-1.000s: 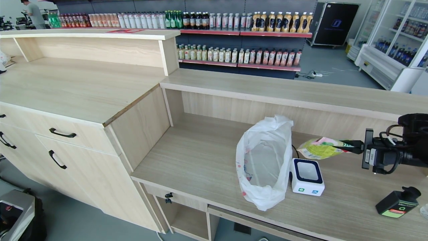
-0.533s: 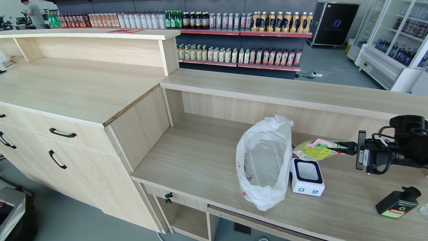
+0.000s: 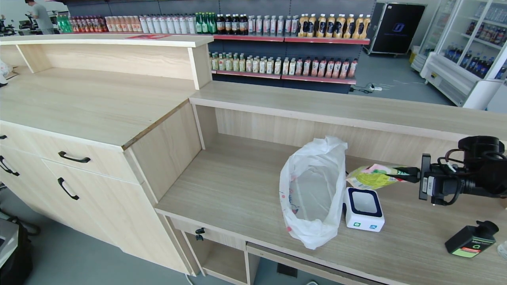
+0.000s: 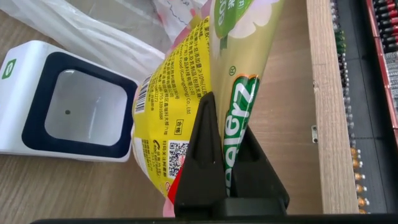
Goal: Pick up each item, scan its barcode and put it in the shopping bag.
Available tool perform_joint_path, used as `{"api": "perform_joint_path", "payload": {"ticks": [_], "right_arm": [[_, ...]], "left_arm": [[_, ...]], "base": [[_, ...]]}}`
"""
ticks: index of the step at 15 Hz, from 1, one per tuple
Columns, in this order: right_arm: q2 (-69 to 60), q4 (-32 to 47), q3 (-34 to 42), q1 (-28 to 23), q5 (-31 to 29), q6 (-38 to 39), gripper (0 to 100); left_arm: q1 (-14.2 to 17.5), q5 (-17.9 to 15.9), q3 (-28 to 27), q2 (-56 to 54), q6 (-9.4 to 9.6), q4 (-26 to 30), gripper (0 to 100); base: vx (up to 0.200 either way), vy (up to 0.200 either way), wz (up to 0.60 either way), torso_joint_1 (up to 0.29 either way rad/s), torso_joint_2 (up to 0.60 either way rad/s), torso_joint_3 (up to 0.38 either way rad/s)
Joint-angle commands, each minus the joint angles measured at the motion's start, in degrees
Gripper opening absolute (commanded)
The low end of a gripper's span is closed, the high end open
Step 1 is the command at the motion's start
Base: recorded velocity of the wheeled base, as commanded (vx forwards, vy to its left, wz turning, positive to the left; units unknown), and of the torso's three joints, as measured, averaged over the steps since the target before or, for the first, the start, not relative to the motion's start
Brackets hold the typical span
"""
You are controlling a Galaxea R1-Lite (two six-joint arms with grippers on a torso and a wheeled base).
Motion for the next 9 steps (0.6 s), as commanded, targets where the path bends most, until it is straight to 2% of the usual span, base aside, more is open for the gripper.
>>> {"api": "perform_joint_path", "payload": {"ticks": [1,9], "right_arm": [[0.34,-0.05,-0.08,-0.01,0.02,-0.05,0],[1.13,-0.05,-0.17,0.26,0.02,-0.23,0]], "left_arm": [[0.00,-0.04,0.00,0.06,0.01,0.00,100],[0.00,0.05,0.00,0.06,0.01,0.00,100]], "base": [[0.000,0.000,0.00,0.000,0.00,0.000],[0.000,0.000,0.00,0.000,0.00,0.000]]}}
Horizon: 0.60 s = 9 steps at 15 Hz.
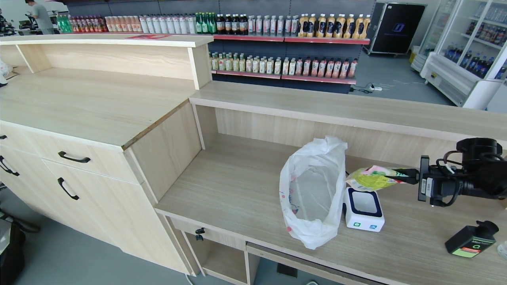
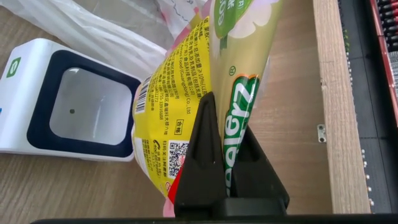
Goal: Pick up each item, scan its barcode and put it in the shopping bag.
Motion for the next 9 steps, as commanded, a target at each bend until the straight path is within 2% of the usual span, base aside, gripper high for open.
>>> {"api": "perform_joint_path", "payload": {"ticks": [1,9], "right_arm": [[0.36,-0.02,-0.10,0.41,0.05,-0.02,0],[0.71,-0.02,-0.89,0.59,0.05,-0.02,0]], "left_arm": [[0.00,-0.04,0.00,0.06,-0.01,0.00,100],[0.00,0.05,0.00,0.06,-0.01,0.00,100]], "base": [[0.000,0.000,0.00,0.000,0.00,0.000],[0.000,0.000,0.00,0.000,0.00,0.000]]}}
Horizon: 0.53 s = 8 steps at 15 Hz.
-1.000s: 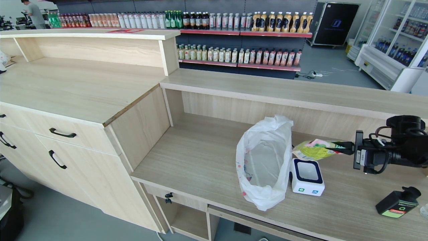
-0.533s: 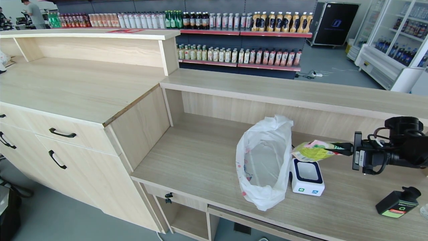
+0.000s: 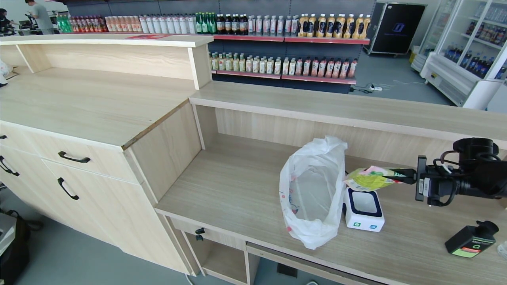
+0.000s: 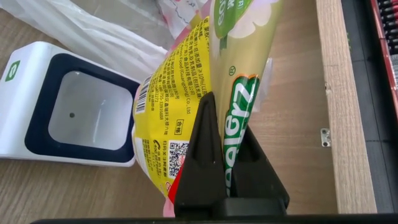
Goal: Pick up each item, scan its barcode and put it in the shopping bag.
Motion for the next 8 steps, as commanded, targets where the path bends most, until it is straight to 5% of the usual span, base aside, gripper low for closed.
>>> {"api": "perform_joint_path", "payload": {"ticks": [1,8], "right_arm": [[0.07,-0.03,-0.49,0.06,0.02,-0.02,0],[0.07,0.15,-1.02,0.33,0.02,0.15,0]], "left_arm": [[0.00,0.03,0.00,0.06,-0.01,0.00,100],[0.00,0.03,0.00,0.06,-0.01,0.00,100]], "base": [[0.000,0.000,0.00,0.000,0.00,0.000],[0.000,0.000,0.00,0.000,0.00,0.000]]}}
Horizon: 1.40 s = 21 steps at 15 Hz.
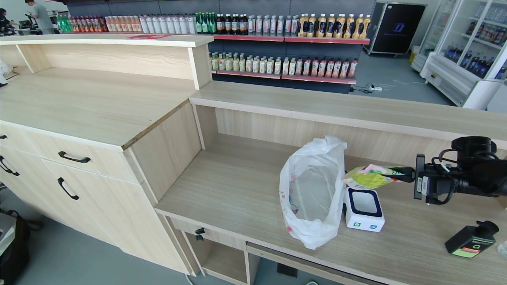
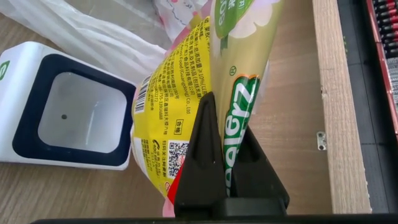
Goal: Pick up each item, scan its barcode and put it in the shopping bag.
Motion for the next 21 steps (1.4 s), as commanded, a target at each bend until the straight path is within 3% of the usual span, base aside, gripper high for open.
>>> {"api": "perform_joint_path", "payload": {"ticks": [1,3,7,8,9,11,13,16,18,21], "right_arm": [[-1.63,0.31,0.19,-0.21,-0.07,0.38,0],[-8.84,5.50,1.78,-0.65,-0.15,6.27,0],[-30.90,17.36,6.43,-2.59,-3.06,32.90,0],[-35.38,18.24,6.78,-3.11,-5.43,42.13,0],[-42.06,18.24,9.95,-3.99,-11.23,56.37,0],[-48.92,18.51,13.99,-6.89,-19.58,68.15,0],[-54.28,19.83,17.16,-8.30,-22.92,81.07,0],[-56.12,20.00,18.21,-7.51,-30.83,91.35,0],[-56.12,20.09,18.03,-5.84,-34.52,93.55,0],[-52.43,18.07,14.52,3.48,-47.44,104.53,0]], "left_arm": [[0.00,-0.04,0.00,0.06,-0.01,0.00,100],[0.00,-0.04,0.00,0.06,-0.01,0.00,100],[0.00,0.05,0.00,0.06,-0.01,0.00,100],[0.00,0.05,0.00,0.06,-0.01,0.00,100],[0.00,0.05,0.00,0.06,-0.01,0.00,100],[0.00,-0.04,0.00,0.06,-0.01,0.00,100],[0.00,0.05,0.00,0.06,-0.01,0.00,100],[0.00,0.05,0.00,0.06,-0.01,0.00,100],[0.00,0.05,0.00,0.06,-0.01,0.00,100],[0.00,-0.04,0.00,0.06,-0.01,0.00,100]], "base": [[0.000,0.000,0.00,0.000,0.00,0.000],[0.000,0.000,0.00,0.000,0.00,0.000],[0.000,0.000,0.00,0.000,0.00,0.000],[0.000,0.000,0.00,0.000,0.00,0.000],[0.000,0.000,0.00,0.000,0.00,0.000],[0.000,0.000,0.00,0.000,0.00,0.000],[0.000,0.000,0.00,0.000,0.00,0.000],[0.000,0.000,0.00,0.000,0.00,0.000],[0.000,0.000,0.60,0.000,0.00,0.002],[0.000,0.000,0.60,-0.001,0.00,0.002]]}}
